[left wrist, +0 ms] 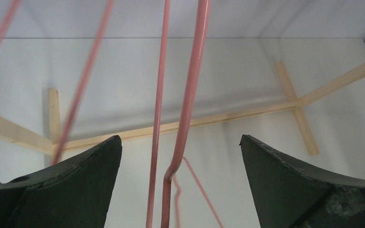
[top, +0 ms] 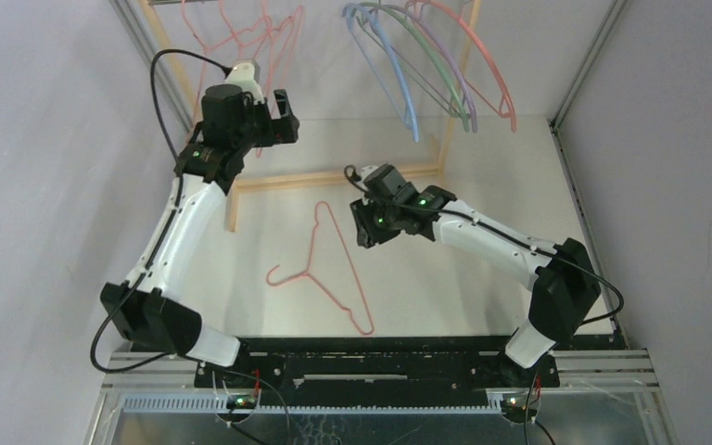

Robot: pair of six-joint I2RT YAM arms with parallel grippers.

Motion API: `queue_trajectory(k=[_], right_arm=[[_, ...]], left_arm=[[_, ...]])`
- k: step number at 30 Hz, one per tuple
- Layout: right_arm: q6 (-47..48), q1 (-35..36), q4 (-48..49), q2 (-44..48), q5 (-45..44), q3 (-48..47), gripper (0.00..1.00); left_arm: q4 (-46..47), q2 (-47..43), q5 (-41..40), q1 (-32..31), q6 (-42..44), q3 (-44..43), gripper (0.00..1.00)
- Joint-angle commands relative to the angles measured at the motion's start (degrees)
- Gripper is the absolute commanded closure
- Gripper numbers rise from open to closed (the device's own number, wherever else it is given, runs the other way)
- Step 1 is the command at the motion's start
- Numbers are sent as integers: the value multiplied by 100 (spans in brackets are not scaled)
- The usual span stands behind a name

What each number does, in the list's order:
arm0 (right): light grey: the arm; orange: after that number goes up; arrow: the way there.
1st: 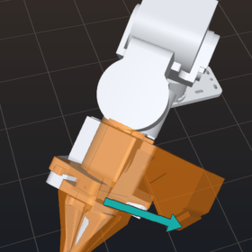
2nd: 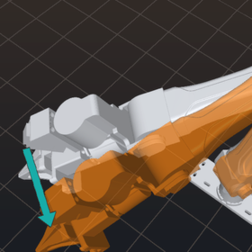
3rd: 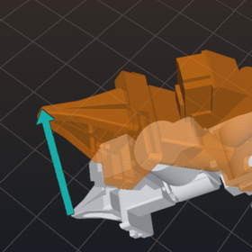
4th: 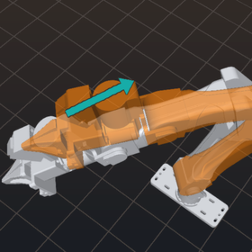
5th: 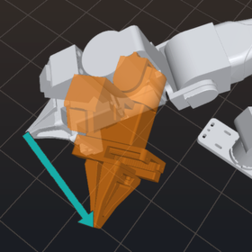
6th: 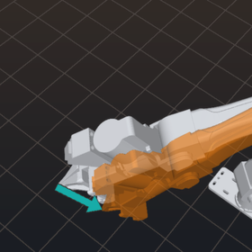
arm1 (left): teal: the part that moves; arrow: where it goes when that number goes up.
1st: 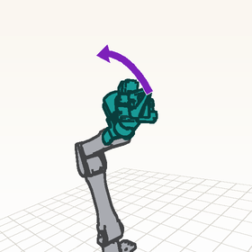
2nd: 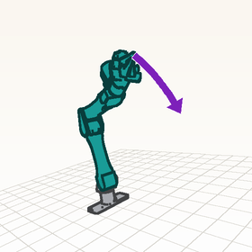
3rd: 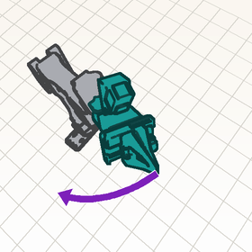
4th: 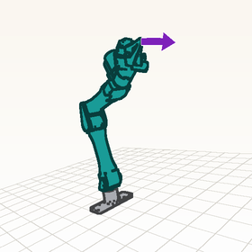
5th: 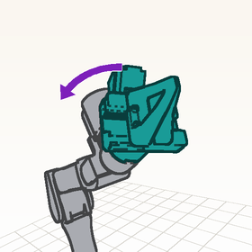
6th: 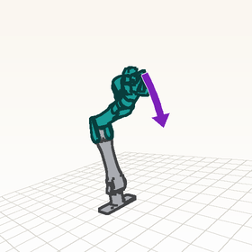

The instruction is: Organize the hangers

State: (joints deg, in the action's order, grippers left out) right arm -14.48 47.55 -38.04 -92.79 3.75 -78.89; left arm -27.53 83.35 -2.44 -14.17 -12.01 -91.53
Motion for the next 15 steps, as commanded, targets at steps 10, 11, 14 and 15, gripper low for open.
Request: queue_trajectory(k=[10,11,14,15], right_arm=[[27,1537,529,-787,39,255,52],[-37,1613,572,-890,-5,262,52],[-193,1845,706,-1224,-88,313,53],[-248,1904,779,-1297,-156,358,53]], left_arm=[[-782,-1983,120,158,107,1133,1],[-865,-2125,156,156,80,1277,1],[-1025,-2608,217,158,4,1733,0],[-1057,-2785,213,154,-4,1888,1]])
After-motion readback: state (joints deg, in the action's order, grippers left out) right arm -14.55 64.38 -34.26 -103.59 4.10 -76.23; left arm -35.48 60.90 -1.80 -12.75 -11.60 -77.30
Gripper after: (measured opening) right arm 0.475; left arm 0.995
